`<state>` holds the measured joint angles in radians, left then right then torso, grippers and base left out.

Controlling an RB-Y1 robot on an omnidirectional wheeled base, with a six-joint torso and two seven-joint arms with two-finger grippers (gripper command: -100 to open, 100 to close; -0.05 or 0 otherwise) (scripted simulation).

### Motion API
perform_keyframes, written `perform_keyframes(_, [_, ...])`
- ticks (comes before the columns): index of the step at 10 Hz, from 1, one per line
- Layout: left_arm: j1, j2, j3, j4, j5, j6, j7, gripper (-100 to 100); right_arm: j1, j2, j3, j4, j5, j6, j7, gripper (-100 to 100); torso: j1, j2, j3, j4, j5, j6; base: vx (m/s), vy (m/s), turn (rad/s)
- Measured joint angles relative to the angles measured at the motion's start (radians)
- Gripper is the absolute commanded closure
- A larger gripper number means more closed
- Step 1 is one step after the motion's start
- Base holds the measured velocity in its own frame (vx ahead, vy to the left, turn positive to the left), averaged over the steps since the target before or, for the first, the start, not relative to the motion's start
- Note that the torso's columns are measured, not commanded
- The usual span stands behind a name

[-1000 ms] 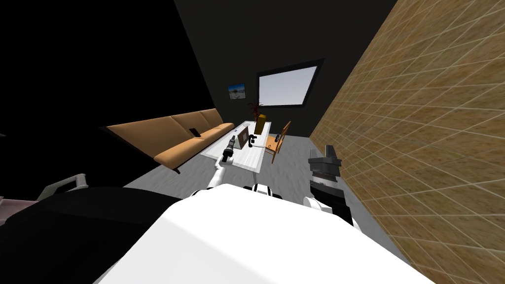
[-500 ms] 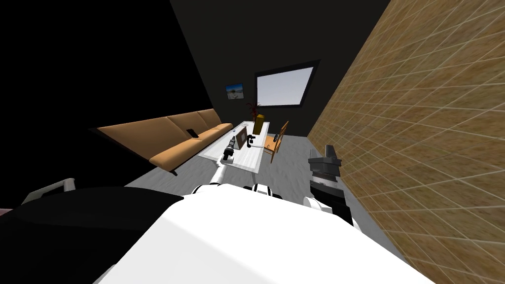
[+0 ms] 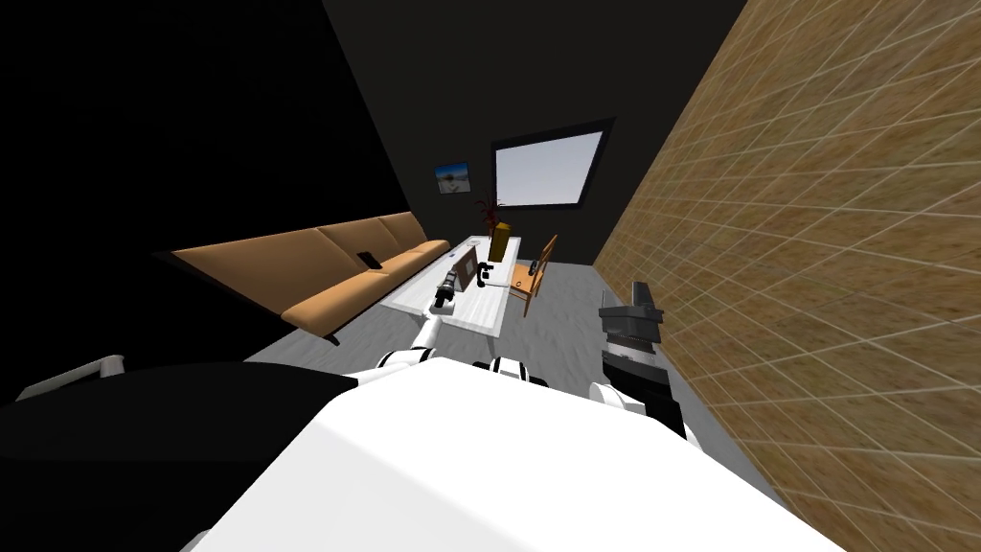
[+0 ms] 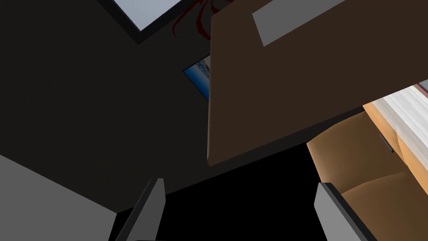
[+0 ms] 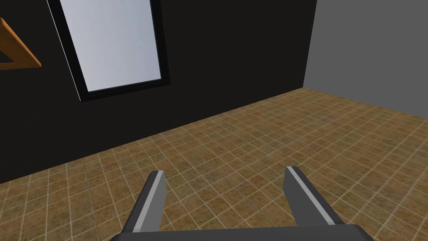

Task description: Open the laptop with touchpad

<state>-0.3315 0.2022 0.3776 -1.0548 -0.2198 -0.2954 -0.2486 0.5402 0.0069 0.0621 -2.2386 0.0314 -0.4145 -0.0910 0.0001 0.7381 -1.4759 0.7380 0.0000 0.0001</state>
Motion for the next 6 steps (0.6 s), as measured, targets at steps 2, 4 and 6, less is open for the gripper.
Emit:
perform_keyframes(2, [-0.033, 0.006, 0.017, 0.049, -0.006, 0.007, -0.009, -100, 0.000, 0.000, 0.000, 0.000, 0.000, 0.000, 0.000, 0, 0.000, 0.000, 0.000, 0.000, 0.000, 0.000, 0.007, -0.008, -0.023])
perform_keyframes(4, [-0.067, 0.015, 0.035, 0.107, -0.012, 0.010, -0.017, -100, 0.000, 0.000, 0.000, 0.000, 0.000, 0.000, 0.000, 0, 0.000, 0.000, 0.000, 0.000, 0.000, 0.000, 0.007, -0.011, -0.051])
perform_keyframes(6, [-0.101, 0.026, 0.052, 0.153, -0.019, 0.022, -0.025, -100, 0.000, 0.000, 0.000, 0.000, 0.000, 0.000, 0.000, 0, 0.000, 0.000, 0.000, 0.000, 0.000, 0.000, 0.010, -0.012, -0.031])
